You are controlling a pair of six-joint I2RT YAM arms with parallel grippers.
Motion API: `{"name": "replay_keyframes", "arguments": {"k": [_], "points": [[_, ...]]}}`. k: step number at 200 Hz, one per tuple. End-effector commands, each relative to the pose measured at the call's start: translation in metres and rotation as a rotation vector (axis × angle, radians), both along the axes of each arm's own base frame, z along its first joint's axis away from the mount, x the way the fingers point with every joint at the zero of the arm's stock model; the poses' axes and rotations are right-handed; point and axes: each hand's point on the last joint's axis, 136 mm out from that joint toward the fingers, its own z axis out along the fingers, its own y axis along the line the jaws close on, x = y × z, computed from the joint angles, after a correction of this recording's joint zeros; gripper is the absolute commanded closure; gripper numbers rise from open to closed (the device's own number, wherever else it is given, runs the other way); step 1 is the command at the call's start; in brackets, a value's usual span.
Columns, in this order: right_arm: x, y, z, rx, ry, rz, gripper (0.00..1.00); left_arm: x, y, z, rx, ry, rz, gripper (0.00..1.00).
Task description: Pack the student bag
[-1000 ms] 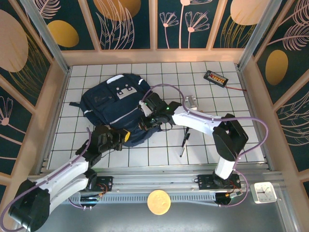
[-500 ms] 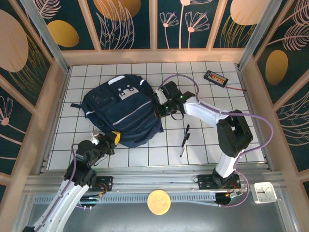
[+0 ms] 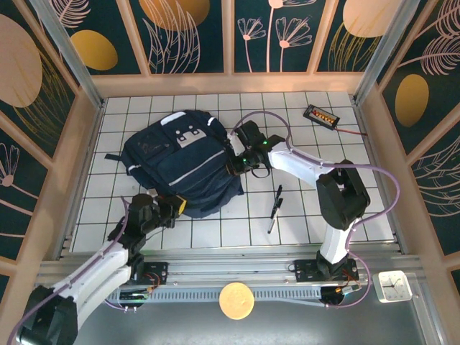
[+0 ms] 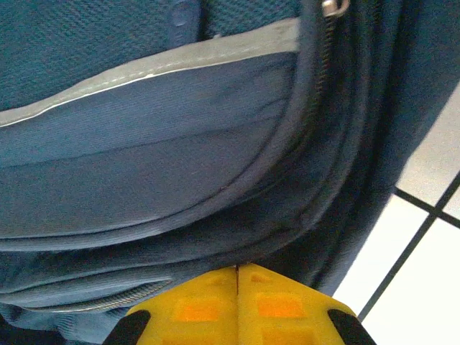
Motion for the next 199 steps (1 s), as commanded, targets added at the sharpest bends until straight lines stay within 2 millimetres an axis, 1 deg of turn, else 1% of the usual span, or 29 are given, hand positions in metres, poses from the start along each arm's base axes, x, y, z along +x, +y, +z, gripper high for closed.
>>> {"name": "replay_keyframes", "arguments": {"k": [1, 17, 26, 34, 41, 49, 55, 85, 93, 103, 116, 118, 141, 160, 181, 199], "points": [[-0.014, 0.028, 0.009, 0.042, -0.005, 0.095, 1.00, 0.032, -0.014, 0.072, 0.048, -0.269, -0.075, 0.97], [-0.018, 0.033, 0.008, 0.042, 0.006, 0.105, 1.00, 0.038, -0.018, 0.077, 0.097, -0.271, -0.108, 0.90], [-0.021, 0.036, 0.009, 0.047, 0.008, 0.108, 1.00, 0.041, -0.020, 0.077, 0.096, -0.268, -0.121, 0.83], [-0.025, 0.039, 0.009, 0.051, 0.012, 0.116, 1.00, 0.042, -0.021, 0.073, 0.092, -0.245, -0.123, 0.78], [-0.027, 0.041, 0.010, 0.054, 0.012, 0.119, 1.00, 0.042, -0.021, 0.068, 0.093, -0.214, -0.122, 0.77], [-0.031, 0.044, 0.011, 0.058, 0.013, 0.123, 1.00, 0.044, -0.022, 0.069, 0.093, -0.208, -0.131, 0.69], [-0.033, 0.046, 0.013, 0.064, 0.016, 0.126, 1.00, 0.045, -0.023, 0.066, 0.109, -0.183, -0.143, 0.63], [-0.050, 0.057, 0.016, 0.102, 0.042, 0.137, 1.00, 0.060, -0.029, 0.076, 0.193, -0.197, -0.218, 0.46], [-0.055, 0.060, 0.015, 0.113, 0.057, 0.138, 1.00, 0.063, -0.029, 0.077, 0.204, -0.197, -0.233, 0.40], [-0.062, 0.065, 0.015, 0.127, 0.077, 0.141, 1.00, 0.065, -0.030, 0.077, 0.225, -0.185, -0.256, 0.29], [-0.072, 0.073, 0.016, 0.141, 0.097, 0.151, 1.00, 0.068, -0.033, 0.083, 0.236, -0.180, -0.282, 0.04], [-0.073, 0.074, 0.016, 0.143, 0.099, 0.152, 1.00, 0.068, -0.033, 0.084, 0.237, -0.179, -0.283, 0.02], [-0.086, 0.087, 0.019, 0.169, 0.112, 0.171, 1.00, 0.063, -0.031, 0.092, 0.211, -0.140, -0.261, 0.01], [-0.091, 0.093, 0.023, 0.190, 0.119, 0.176, 1.00, 0.054, -0.024, 0.091, 0.154, -0.098, -0.193, 0.01], [-0.092, 0.096, 0.027, 0.206, 0.116, 0.176, 1.00, 0.046, -0.019, 0.089, -0.007, -0.065, -0.077, 0.01], [-0.091, 0.094, 0.027, 0.202, 0.110, 0.174, 1.00, 0.049, -0.016, 0.088, -0.025, -0.067, -0.040, 0.01]]}}
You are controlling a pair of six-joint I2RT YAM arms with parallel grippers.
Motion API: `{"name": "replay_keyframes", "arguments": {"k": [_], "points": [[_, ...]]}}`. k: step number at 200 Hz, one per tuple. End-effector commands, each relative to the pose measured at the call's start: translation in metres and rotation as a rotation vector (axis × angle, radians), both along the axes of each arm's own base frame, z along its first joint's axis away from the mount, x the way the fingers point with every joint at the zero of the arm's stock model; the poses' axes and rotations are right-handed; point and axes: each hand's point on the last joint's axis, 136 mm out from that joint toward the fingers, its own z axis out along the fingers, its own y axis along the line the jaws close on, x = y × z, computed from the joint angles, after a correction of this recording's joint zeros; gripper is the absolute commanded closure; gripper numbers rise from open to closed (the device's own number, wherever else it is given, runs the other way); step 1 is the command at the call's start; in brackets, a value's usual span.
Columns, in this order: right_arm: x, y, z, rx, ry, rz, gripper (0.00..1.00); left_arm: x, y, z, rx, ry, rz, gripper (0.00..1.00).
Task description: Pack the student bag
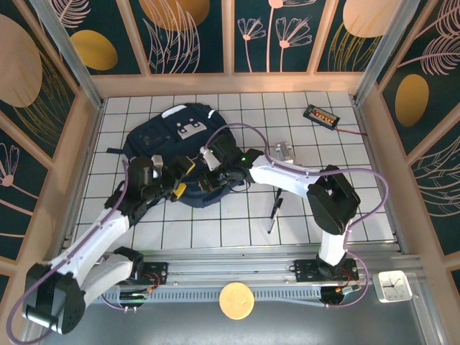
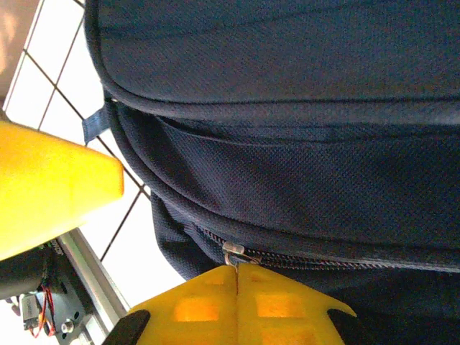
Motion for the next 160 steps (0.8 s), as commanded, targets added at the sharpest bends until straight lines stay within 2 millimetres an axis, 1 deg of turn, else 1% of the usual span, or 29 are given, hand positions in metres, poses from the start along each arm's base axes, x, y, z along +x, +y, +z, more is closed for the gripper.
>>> {"name": "replay_keyframes", "arguments": {"k": [1, 20, 29, 37, 58, 66, 74, 82, 86, 97, 107, 120, 141, 160], "points": [[-0.015, 0.006, 0.013, 0.049, 0.025, 0.034, 1.00, 0.007, 0.004, 0.005, -0.108, 0.024, 0.093, 0.01], [-0.015, 0.004, 0.013, 0.044, 0.021, 0.032, 1.00, 0.014, 0.002, 0.000, -0.105, 0.035, 0.096, 0.01], [-0.015, 0.003, 0.014, 0.045, 0.018, 0.033, 1.00, 0.015, 0.002, -0.005, -0.096, 0.045, 0.103, 0.02], [-0.015, 0.002, 0.015, 0.044, 0.016, 0.032, 1.00, 0.016, 0.003, -0.013, -0.086, 0.059, 0.110, 0.03], [-0.015, 0.000, 0.017, 0.046, 0.013, 0.030, 1.00, 0.015, 0.005, -0.040, -0.076, 0.112, 0.125, 0.06], [-0.015, 0.000, 0.018, 0.047, 0.012, 0.029, 1.00, 0.014, 0.007, -0.048, -0.076, 0.124, 0.142, 0.10], [-0.016, -0.001, 0.018, 0.047, 0.012, 0.029, 1.00, 0.015, 0.009, -0.054, -0.073, 0.125, 0.159, 0.17], [-0.016, -0.002, 0.018, 0.046, 0.013, 0.029, 1.00, 0.017, 0.011, -0.059, -0.062, 0.127, 0.170, 0.29], [-0.017, -0.003, 0.018, 0.045, 0.011, 0.029, 1.00, 0.019, 0.012, -0.061, -0.055, 0.125, 0.173, 0.37], [-0.016, -0.005, 0.017, 0.037, 0.009, 0.027, 1.00, 0.021, 0.012, -0.065, -0.039, 0.131, 0.176, 0.65], [-0.015, -0.009, 0.013, 0.022, 0.010, 0.023, 1.00, 0.022, 0.013, -0.066, -0.033, 0.126, 0.177, 0.80], [-0.010, -0.019, 0.007, -0.012, 0.008, 0.014, 1.00, 0.022, 0.018, -0.065, 0.008, 0.121, 0.176, 0.99], [0.006, -0.046, -0.002, -0.073, -0.009, -0.017, 1.00, 0.017, 0.029, -0.063, 0.041, 0.117, 0.172, 1.00], [0.028, -0.076, -0.007, -0.133, -0.041, -0.050, 1.00, 0.011, 0.041, -0.061, 0.080, 0.116, 0.166, 1.00]]}}
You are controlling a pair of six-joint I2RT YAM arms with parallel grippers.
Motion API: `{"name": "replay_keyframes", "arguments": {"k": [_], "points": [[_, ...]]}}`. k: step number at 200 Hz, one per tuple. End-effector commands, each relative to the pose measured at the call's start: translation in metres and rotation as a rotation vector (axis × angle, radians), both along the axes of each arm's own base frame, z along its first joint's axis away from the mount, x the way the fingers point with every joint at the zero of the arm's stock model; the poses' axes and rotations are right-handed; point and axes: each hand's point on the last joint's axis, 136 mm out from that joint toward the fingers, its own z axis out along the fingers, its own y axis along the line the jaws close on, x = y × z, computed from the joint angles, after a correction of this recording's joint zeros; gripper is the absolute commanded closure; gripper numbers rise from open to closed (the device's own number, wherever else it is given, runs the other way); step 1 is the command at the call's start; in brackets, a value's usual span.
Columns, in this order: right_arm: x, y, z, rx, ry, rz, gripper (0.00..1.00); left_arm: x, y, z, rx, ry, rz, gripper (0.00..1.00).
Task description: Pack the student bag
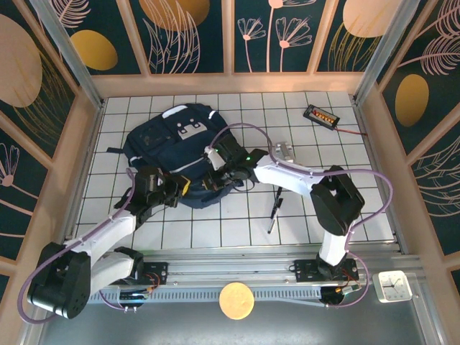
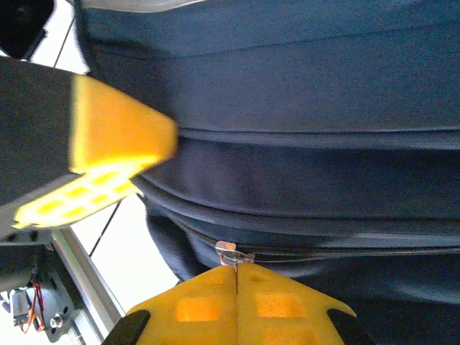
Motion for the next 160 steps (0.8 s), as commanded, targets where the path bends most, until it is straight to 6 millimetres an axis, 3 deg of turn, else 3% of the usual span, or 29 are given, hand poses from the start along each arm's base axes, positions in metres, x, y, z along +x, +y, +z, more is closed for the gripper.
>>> {"name": "replay_keyframes", "arguments": {"k": [1, 24, 68, 75, 80, 103, 131, 160], "points": [[0.016, -0.054, -0.004, -0.122, -0.019, -0.038, 1.00, 0.001, 0.026, 0.002, 0.105, -0.024, 0.029, 1.00], [0.043, -0.085, -0.004, -0.182, -0.074, -0.061, 1.00, -0.005, 0.030, 0.005, 0.119, -0.027, 0.006, 1.00], [0.100, -0.116, -0.005, -0.267, -0.345, 0.111, 1.00, -0.010, 0.022, 0.010, 0.132, -0.025, -0.081, 1.00], [0.107, -0.114, -0.003, -0.265, -0.418, 0.159, 1.00, -0.012, 0.022, 0.010, 0.133, -0.022, -0.090, 1.00], [0.121, -0.126, -0.001, -0.272, -0.467, 0.169, 1.00, -0.014, 0.021, 0.009, 0.132, -0.019, -0.095, 1.00], [0.166, -0.142, 0.005, -0.314, -0.682, 0.247, 1.00, -0.024, 0.020, 0.003, 0.133, 0.009, -0.121, 1.00], [0.217, -0.146, 0.017, -0.341, -0.822, 0.281, 1.00, -0.033, 0.020, -0.003, 0.134, 0.041, -0.141, 1.00], [0.255, -0.133, 0.024, -0.326, -0.950, 0.319, 1.00, -0.041, 0.019, -0.010, 0.129, 0.078, -0.159, 1.00]]}}
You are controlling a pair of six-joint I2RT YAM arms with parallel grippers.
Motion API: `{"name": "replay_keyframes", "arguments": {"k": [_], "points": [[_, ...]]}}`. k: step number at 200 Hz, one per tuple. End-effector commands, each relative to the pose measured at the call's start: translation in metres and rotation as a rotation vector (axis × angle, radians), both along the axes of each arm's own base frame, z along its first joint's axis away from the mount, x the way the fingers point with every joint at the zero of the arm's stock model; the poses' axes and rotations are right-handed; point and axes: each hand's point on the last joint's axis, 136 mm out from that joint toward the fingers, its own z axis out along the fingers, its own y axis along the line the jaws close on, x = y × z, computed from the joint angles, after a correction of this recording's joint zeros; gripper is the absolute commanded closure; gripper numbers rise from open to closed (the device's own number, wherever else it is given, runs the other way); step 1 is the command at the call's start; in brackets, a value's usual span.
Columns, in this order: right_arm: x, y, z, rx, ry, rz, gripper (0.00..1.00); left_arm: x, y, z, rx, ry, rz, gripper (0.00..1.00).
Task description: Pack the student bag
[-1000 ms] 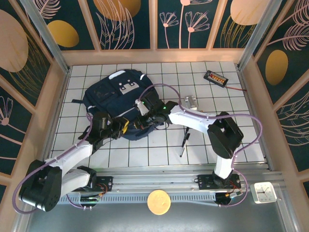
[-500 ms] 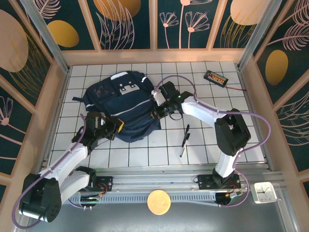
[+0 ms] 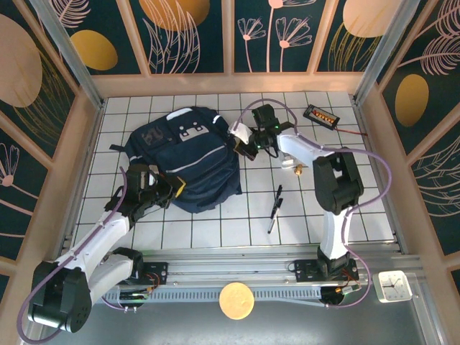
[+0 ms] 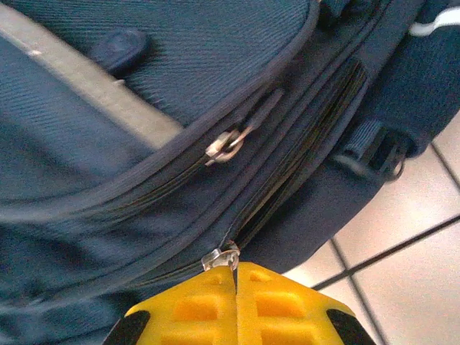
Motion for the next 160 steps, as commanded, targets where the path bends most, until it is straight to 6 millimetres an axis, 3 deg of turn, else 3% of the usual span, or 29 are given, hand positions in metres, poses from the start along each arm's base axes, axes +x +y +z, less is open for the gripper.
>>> {"name": "replay_keyframes", "arguments": {"k": [1, 53, 88, 91, 108, 139, 144, 160], "points": [[0.097, -0.040, 0.035, -0.076, -0.354, -0.098, 1.00, -0.026, 0.009, -0.024, 0.054, 0.120, -0.023, 1.00], [0.155, -0.020, 0.023, -0.069, -0.481, -0.088, 1.00, -0.040, 0.011, -0.035, 0.077, 0.186, -0.050, 1.00], [0.184, -0.014, 0.038, 0.002, -0.554, -0.191, 1.00, -0.042, 0.011, -0.040, 0.074, 0.205, -0.040, 1.00], [0.186, -0.014, 0.043, 0.012, -0.565, -0.200, 0.97, -0.041, 0.012, -0.040, 0.074, 0.205, -0.037, 1.00], [0.186, -0.015, 0.052, 0.031, -0.584, -0.211, 0.62, -0.037, 0.010, -0.037, 0.068, 0.192, -0.038, 1.00], [0.179, -0.039, 0.079, 0.061, -0.609, -0.328, 0.35, -0.026, 0.009, -0.028, 0.073, 0.152, -0.033, 1.00], [0.178, -0.047, 0.091, 0.074, -0.625, -0.372, 0.29, -0.025, 0.009, -0.026, 0.074, 0.144, -0.032, 1.00], [0.161, -0.066, 0.123, 0.173, -0.600, -0.484, 0.19, -0.021, 0.010, -0.019, 0.072, 0.118, -0.022, 0.67]]}}
